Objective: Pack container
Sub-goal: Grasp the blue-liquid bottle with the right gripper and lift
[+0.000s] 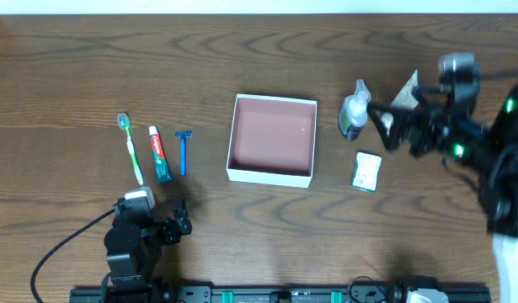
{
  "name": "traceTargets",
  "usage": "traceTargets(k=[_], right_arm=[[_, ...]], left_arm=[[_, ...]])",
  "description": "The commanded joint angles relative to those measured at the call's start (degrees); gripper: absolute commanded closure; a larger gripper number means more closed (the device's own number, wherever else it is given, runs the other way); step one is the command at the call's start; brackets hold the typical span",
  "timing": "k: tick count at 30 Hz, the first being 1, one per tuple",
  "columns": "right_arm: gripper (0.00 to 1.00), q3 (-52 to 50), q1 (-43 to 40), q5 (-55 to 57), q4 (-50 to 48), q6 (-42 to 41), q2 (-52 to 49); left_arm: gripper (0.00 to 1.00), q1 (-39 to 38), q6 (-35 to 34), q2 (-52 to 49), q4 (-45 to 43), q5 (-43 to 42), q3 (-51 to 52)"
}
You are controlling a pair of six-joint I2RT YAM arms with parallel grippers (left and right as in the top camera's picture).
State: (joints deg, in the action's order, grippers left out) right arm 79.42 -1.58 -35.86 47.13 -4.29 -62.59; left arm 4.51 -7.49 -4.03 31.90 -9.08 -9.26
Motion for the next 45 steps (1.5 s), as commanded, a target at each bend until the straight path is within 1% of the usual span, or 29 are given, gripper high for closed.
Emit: traceTargets(k=[1, 4, 5, 8, 14, 19, 22, 28, 34, 43, 45], right_arm=[[0.01, 8.66, 1.97, 0.55, 3.15, 1.14, -7.87], [0.01, 16.48, 5.29, 10.58, 8.37, 1.05, -16.28], [0.01, 19.21, 6.71, 15.43, 10.36, 0.07, -19.63], [0.01, 23.82, 8.92, 25.38, 13.64, -2.21, -26.77], [0.01, 24.92, 9.20, 26.97, 16.37, -2.95, -38.47], [0.01, 24.92, 9.16, 27.96, 15.87, -2.95, -45.72], [0.03, 24.90, 9.16, 31.41, 16.04, -2.95, -48.41], [0.12, 24.83, 10.58, 31.63, 18.97, -1.88, -51.91], [0.23, 24.22, 11.32, 33.07, 19.41, -1.64, -52.30], [0.30, 18.91, 11.32, 33.07, 18.25, -1.66, -52.33], [0.36, 17.84, 11.30, 33.07, 17.70, -1.66, -52.33]], left_arm=[[0.02, 0.39, -0.24, 0.33, -0.09, -0.79, 0.70], [0.02, 0.39, -0.24, 0.33, -0.09, -0.79, 0.70], [0.02, 0.42, -0.26, 0.33, -0.09, -0.79, 0.70], [0.02, 0.39, -0.24, 0.33, -0.09, -0.79, 0.70], [0.02, 0.42, -0.24, 0.33, -0.09, -0.79, 0.70], [0.02, 0.42, -0.24, 0.33, -0.09, -0.79, 0.70], [0.02, 0.39, -0.24, 0.33, -0.09, -0.79, 0.70], [0.02, 0.42, -0.24, 0.33, -0.09, -0.79, 0.70], [0.02, 0.39, -0.24, 0.33, -0.09, -0.79, 0.70], [0.02, 0.42, -0.24, 0.33, -0.09, -0.79, 0.70], [0.02, 0.42, -0.24, 0.33, -0.09, -0.79, 0.70]])
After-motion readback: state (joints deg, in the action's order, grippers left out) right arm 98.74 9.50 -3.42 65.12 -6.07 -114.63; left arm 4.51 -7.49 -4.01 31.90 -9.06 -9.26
